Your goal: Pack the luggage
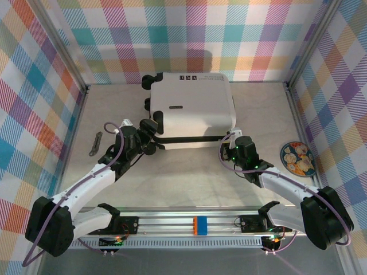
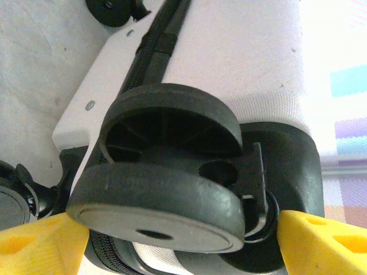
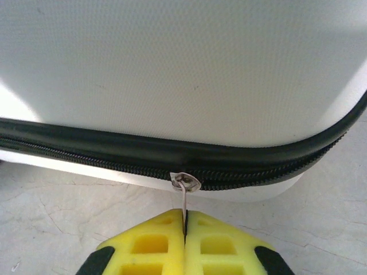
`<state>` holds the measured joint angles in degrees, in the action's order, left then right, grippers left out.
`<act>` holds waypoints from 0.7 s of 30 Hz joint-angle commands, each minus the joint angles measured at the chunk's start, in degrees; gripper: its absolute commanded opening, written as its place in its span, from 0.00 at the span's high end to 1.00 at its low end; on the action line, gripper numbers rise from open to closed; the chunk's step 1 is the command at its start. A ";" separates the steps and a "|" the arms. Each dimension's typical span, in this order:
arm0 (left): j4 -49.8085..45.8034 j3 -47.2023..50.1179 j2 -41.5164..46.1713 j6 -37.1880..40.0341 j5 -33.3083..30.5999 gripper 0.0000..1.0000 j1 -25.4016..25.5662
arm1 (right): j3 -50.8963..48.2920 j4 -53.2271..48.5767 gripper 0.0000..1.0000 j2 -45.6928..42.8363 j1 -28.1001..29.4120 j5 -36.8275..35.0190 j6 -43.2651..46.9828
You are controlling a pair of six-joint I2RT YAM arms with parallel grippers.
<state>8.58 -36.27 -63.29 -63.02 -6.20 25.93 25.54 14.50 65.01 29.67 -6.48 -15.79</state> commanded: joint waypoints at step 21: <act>5.23 -4.18 -7.49 -4.30 -13.51 0.17 -0.69 | -2.85 1.89 1.00 -5.32 3.82 0.99 0.35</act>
<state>8.10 -38.11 -70.83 -69.56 -21.12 26.11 23.20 14.50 61.91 32.73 -6.22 -15.81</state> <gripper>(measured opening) 0.831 0.065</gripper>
